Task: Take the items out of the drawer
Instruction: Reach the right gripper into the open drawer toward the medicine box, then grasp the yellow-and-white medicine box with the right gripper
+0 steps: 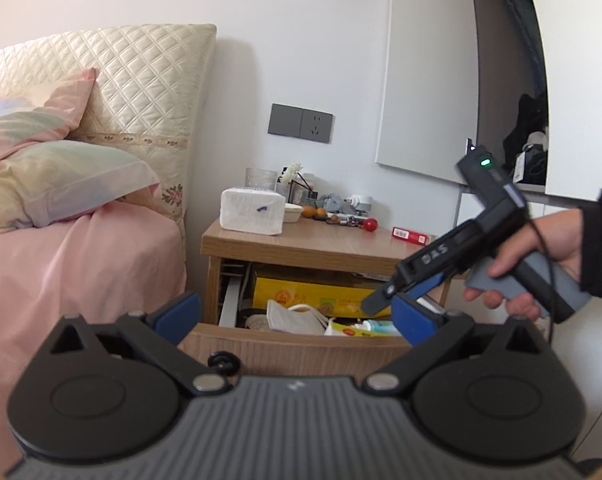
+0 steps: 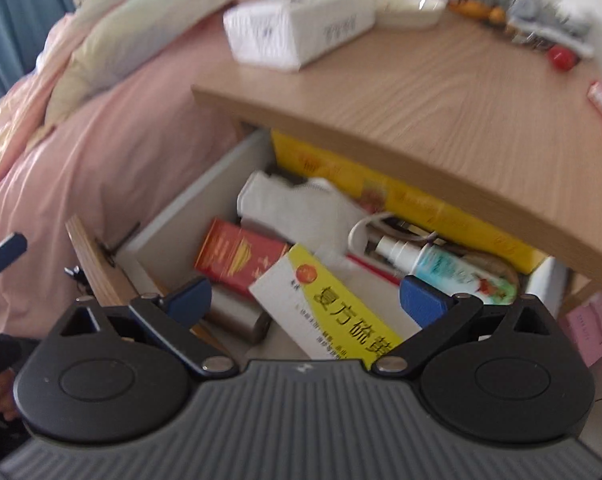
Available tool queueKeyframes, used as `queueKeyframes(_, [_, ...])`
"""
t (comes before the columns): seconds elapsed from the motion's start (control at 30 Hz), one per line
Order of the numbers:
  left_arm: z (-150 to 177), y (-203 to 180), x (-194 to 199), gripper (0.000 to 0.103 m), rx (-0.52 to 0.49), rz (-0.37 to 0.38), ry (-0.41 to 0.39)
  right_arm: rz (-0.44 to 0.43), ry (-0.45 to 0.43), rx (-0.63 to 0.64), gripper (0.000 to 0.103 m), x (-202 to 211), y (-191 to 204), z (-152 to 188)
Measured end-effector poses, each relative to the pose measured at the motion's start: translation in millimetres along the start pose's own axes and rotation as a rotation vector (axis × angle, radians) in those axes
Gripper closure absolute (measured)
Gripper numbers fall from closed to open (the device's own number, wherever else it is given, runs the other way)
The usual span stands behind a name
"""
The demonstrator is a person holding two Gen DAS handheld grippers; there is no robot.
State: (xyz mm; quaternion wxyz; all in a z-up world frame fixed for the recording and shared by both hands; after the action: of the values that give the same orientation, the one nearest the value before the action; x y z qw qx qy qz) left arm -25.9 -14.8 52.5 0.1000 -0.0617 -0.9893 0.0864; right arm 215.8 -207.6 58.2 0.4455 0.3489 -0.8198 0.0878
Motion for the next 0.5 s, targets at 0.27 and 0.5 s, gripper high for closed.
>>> queueKeyframes(0.27, [-2.0,6.8,1.8,0.000,0.028,0.015,0.000,0.063,0.184,0.089,0.000,-44.7,5.1,-7.9])
queueKeyframes(0.5, [-3.3,10.2,0.8,0.000,0.035,0.018,0.009,0.071,0.248,0.104,0.020,-55.9,-0.5,-4.8])
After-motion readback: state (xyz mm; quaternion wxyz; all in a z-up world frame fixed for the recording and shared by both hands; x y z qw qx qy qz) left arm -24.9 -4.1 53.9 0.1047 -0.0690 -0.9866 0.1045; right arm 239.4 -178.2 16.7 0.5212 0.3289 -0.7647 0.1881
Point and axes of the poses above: each gripper's, at about its wrist camera, not at the fingertips, and x roughly against the way its jaws point, y to its left, z to its underside, the point moved 1 cm from there along -x, roughly the way its jaws point, and after that the axes turned 4 degrees about x, right-handed, at the moved point
